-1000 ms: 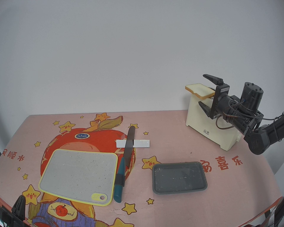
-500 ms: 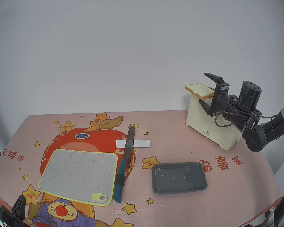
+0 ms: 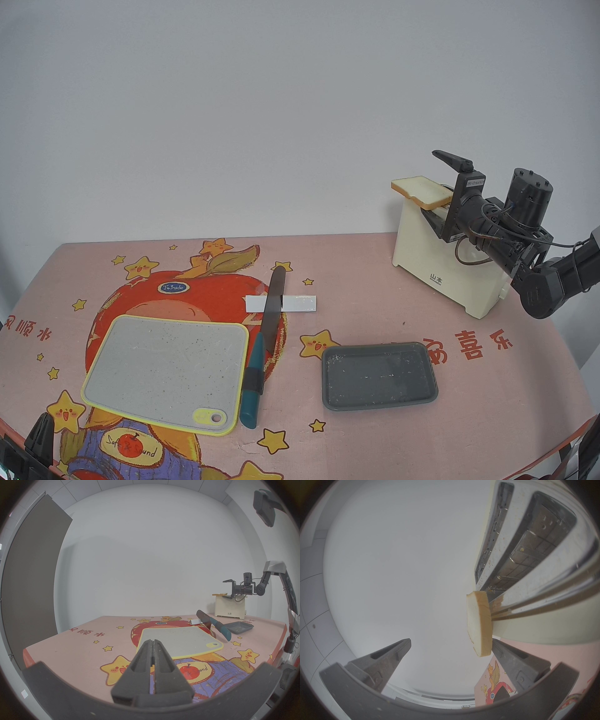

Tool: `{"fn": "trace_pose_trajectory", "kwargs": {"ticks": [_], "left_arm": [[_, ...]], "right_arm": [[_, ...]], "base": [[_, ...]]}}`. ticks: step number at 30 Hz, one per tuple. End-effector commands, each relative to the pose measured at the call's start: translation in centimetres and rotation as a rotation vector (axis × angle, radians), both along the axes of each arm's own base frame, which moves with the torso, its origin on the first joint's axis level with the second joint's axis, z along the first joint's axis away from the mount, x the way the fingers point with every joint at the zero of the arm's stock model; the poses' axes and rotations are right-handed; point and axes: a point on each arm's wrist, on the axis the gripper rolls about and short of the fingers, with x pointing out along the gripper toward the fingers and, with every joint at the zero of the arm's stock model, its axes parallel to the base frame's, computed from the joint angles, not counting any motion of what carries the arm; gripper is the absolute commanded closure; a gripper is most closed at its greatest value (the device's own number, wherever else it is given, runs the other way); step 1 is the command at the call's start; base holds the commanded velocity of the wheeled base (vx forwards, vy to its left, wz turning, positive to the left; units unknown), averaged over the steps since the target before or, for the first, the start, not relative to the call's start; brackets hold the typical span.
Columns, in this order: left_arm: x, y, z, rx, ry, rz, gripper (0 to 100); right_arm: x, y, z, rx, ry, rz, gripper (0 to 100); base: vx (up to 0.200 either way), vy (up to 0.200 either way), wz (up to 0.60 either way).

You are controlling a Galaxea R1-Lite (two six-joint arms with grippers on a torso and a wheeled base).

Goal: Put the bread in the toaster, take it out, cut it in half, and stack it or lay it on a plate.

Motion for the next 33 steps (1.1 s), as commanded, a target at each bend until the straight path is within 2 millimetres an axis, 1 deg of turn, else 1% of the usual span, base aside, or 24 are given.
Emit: {"fn": "trace_pose_trajectory", "kwargs": {"ticks": [1, 7, 18, 19, 26, 29, 33], "left_arm": [[0.0, 0.0, -0.5, 0.000, 0.001, 0.001, 100], [0.0, 0.0, -0.5, 0.000, 0.001, 0.001, 100], [0.0, 0.0, -0.5, 0.000, 0.001, -0.001, 100], [0.0, 0.0, -0.5, 0.000, 0.001, 0.001, 100], [0.0, 0.0, -0.5, 0.000, 0.001, 0.001, 100], [0.0, 0.0, -0.5, 0.000, 0.001, -0.001, 100], [0.0, 0.0, -0.5, 0.000, 0.001, 0.001, 100]], "right_arm": [[0.0, 0.0, 0.0, 0.000, -0.002, 0.000, 0], [0.5, -0.1, -0.6, -0.003, 0.015, -0.006, 0], [0.7, 0.0, -0.9, -0.003, 0.023, -0.005, 0], [0.8, 0.0, -1.1, -0.004, 0.027, -0.005, 100], [1.2, 0.3, -2.2, -0.007, 0.054, -0.001, 100], [1.1, 0.2, -2.0, 0.027, 0.063, 0.000, 100], [1.1, 0.1, -1.9, 0.029, 0.062, 0.000, 100]], "base": [[0.000, 0.000, 0.00], [0.000, 0.000, 0.00], [0.000, 0.000, 0.00], [0.000, 0.000, 0.00], [0.000, 0.000, 0.00], [0.000, 0.000, 0.00], [0.000, 0.000, 0.00]]}}
